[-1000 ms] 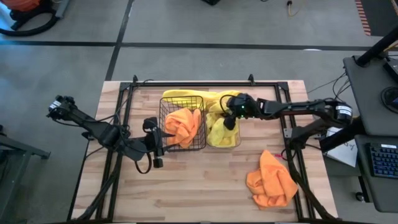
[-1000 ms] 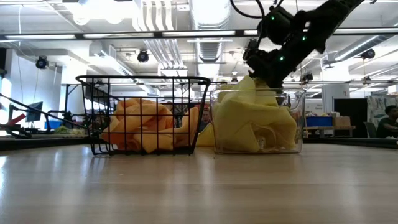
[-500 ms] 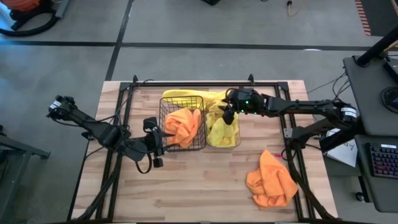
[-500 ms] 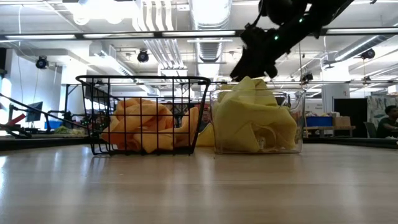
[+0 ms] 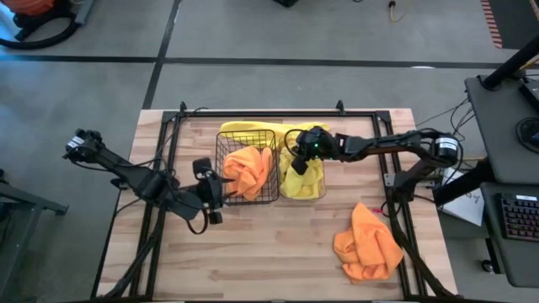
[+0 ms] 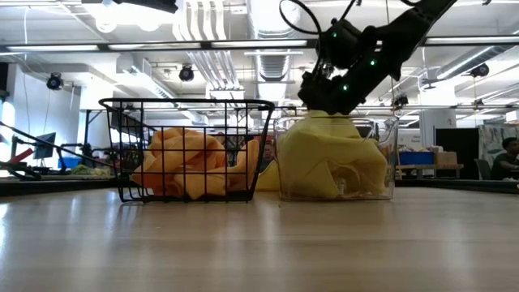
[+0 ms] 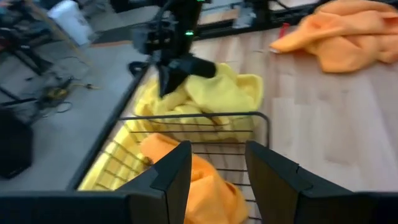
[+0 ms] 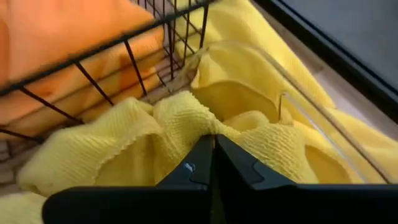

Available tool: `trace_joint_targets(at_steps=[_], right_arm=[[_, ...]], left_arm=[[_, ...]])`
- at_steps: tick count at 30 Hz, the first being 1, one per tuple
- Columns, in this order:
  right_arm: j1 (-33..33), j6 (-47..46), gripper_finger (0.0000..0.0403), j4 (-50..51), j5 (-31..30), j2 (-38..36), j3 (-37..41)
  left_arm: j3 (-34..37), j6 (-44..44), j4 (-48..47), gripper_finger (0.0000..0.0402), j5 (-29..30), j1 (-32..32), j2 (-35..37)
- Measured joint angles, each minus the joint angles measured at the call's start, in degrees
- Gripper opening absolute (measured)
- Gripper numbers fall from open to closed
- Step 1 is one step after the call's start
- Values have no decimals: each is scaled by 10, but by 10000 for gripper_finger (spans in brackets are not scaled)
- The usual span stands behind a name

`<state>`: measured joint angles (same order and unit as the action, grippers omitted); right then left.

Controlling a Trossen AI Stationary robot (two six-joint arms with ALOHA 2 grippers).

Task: Sort microfiber towel by color & place in baskets
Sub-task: Put the yellow microfiber towel into the transparent bin, then put the orange microfiber towel into the wire basket

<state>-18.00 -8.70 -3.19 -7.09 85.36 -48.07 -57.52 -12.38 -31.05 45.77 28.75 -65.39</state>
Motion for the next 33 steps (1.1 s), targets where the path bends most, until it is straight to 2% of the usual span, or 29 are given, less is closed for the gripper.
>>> trace_joint_targets(at_steps=[5,12,15,20,27,30,33], right_arm=[[7,-20,9,40,0,-54,-26],[32,-30,9,253,-4,-104,-129],[55,-49,14,348,-5,-109,-182],[107,-102,34,457,-10,-110,-242],[220,-263,70,627,-4,-110,-253],[278,-367,102,699,3,-101,-249],[337,-465,144,733,40,-87,-242]], left_arm=[[0,2,0,136,23,0,0],[0,3,-1,136,36,0,0],[0,3,-3,136,53,0,0],[3,1,-3,136,40,0,0],[9,-32,-4,136,13,1,0],[9,-46,-2,136,13,1,0],[9,-50,4,136,13,1,0]])
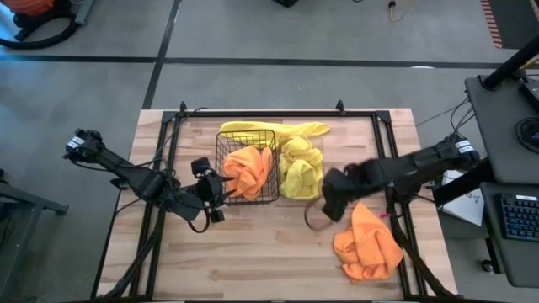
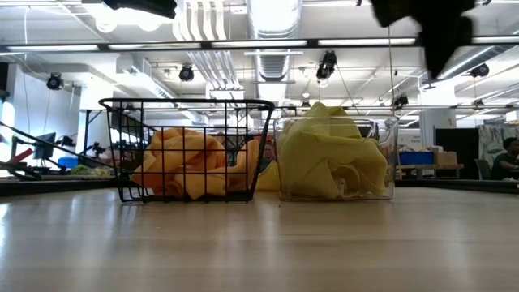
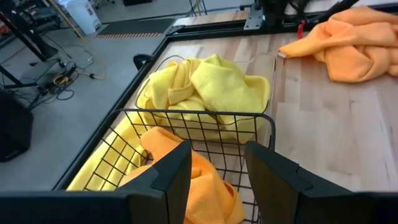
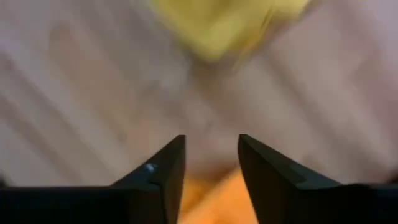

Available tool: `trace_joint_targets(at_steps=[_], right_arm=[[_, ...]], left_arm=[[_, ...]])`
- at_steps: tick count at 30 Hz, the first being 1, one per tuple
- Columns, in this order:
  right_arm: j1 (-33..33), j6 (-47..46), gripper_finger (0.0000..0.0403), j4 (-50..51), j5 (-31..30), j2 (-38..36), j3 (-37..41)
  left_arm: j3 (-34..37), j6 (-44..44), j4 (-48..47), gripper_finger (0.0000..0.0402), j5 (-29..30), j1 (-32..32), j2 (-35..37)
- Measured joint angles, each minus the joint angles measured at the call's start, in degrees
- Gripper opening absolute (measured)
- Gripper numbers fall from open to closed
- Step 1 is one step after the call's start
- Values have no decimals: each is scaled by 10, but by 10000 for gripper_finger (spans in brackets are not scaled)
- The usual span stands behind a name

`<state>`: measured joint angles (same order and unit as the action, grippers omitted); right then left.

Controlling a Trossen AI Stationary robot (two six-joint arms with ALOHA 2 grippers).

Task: Sort microfiber towel by color & place in baskets
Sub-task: Put the orange microfiber towel into the wire basket

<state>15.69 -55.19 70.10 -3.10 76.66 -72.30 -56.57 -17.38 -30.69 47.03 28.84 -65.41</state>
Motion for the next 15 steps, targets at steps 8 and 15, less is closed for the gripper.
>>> trace_joint_targets(at_steps=[8,15], right_arm=[[147,-220,247,1,114,41,28],[220,-335,289,-1,126,107,32]], left_arm=[[0,-3,20,136,0,0,0],[0,-13,20,136,0,0,0]])
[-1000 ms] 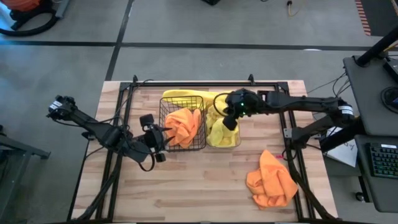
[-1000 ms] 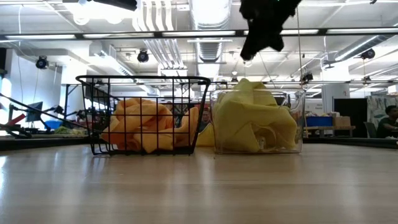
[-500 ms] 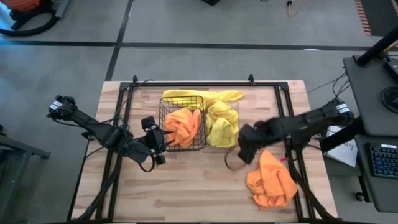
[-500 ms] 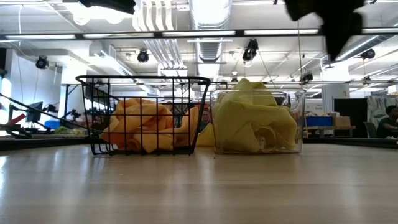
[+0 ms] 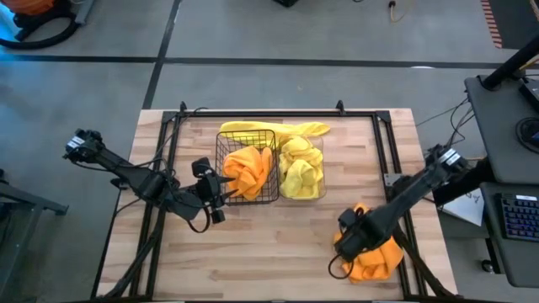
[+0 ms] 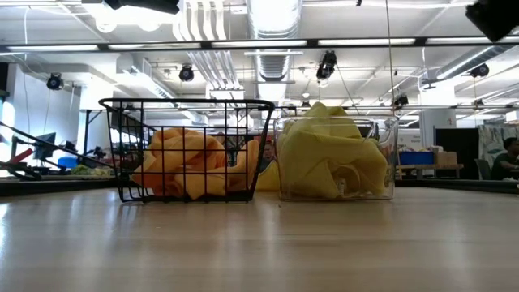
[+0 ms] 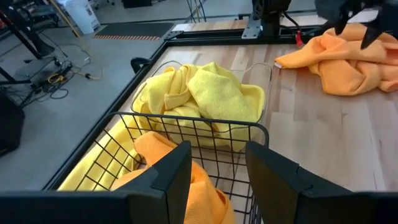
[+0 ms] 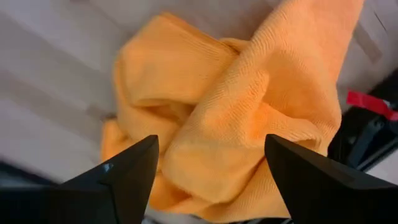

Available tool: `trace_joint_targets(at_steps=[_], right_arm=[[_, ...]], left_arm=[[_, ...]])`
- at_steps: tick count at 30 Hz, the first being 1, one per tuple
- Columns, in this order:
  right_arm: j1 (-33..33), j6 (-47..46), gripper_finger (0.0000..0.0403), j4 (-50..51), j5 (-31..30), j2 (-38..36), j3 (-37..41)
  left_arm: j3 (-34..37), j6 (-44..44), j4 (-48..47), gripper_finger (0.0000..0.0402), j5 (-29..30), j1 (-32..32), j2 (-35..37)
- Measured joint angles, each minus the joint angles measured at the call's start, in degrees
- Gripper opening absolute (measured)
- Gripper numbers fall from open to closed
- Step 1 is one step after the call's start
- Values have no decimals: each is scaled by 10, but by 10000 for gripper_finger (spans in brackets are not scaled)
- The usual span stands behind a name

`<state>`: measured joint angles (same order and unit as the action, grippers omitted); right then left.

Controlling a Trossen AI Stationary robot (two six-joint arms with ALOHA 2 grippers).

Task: Sort microfiber towel by color & place in baskets
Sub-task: Put the orange microfiber towel into the wire basket

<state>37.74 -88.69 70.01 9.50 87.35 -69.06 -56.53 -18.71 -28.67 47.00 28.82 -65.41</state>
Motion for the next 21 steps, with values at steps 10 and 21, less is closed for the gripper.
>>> trace_joint_targets(at_steps=[10,21], right_arm=[[7,33,201,2,0,79,2],[6,61,14,19,-5,59,-7]], left_arm=[[0,-4,1,136,0,0,0],[0,-3,3,136,0,0,0]])
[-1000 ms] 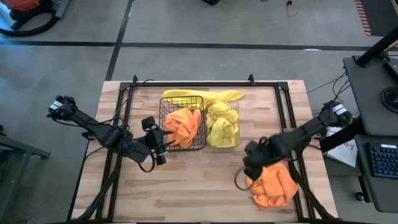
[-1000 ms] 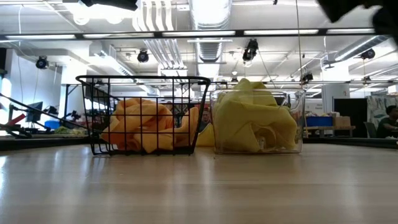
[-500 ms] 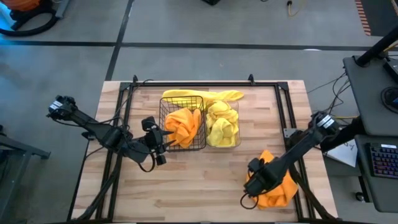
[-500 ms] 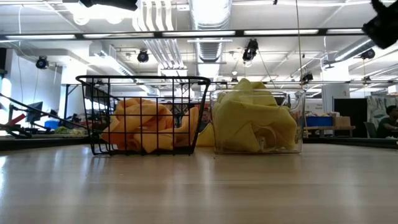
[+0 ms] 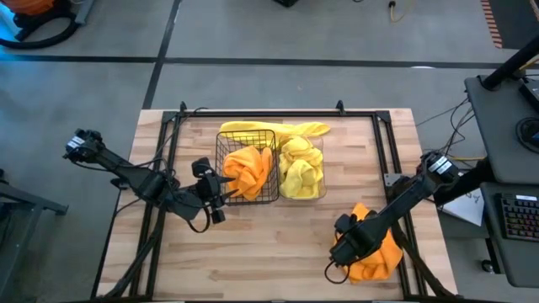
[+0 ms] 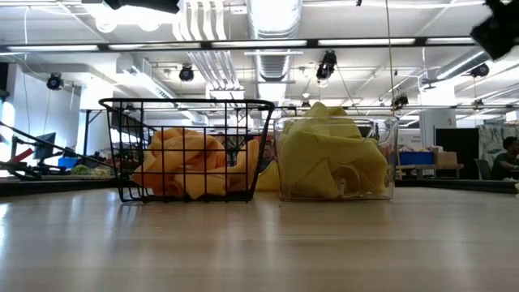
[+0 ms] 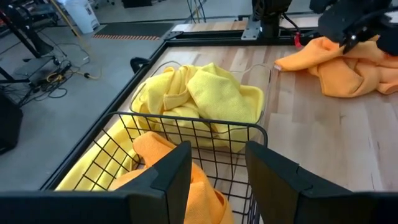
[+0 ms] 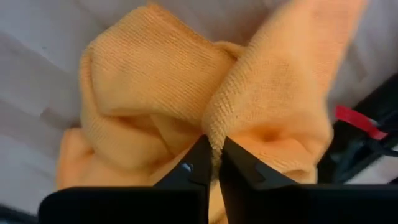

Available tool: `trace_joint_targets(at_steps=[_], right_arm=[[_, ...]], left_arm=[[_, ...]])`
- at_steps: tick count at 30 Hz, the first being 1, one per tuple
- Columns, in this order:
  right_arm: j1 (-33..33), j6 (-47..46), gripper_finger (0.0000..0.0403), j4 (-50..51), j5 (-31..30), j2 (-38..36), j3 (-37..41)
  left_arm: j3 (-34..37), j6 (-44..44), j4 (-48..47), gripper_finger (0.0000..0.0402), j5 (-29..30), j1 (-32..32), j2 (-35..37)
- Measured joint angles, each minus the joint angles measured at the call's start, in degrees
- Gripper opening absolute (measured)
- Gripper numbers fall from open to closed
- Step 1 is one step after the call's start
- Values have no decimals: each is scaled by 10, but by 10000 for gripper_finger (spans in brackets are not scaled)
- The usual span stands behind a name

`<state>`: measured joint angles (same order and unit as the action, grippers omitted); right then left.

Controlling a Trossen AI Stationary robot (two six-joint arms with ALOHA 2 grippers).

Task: Sort microfiber towel by color & place in baskets
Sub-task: Put the orange microfiber towel into the wire basket

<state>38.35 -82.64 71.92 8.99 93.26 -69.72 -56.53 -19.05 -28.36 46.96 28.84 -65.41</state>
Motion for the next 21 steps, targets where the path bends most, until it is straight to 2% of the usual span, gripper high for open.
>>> trace_joint_targets(at_steps=[2,5,8,12,17,21], right_arm=[[0,0,11,35,-12,-19,-17],[0,-3,10,93,-58,-51,-54],[0,-5,9,126,-137,-87,-96],[0,38,9,125,-260,-130,-156],[0,199,9,62,-374,-164,-228],[0,385,9,-54,-418,-185,-258]], left_arm=[[0,3,8,136,-13,0,0],[1,30,26,136,-85,0,0],[7,74,72,136,-151,1,-3],[10,112,123,136,-165,2,-12],[10,136,182,136,-161,2,-17],[10,174,236,145,-161,2,-17]])
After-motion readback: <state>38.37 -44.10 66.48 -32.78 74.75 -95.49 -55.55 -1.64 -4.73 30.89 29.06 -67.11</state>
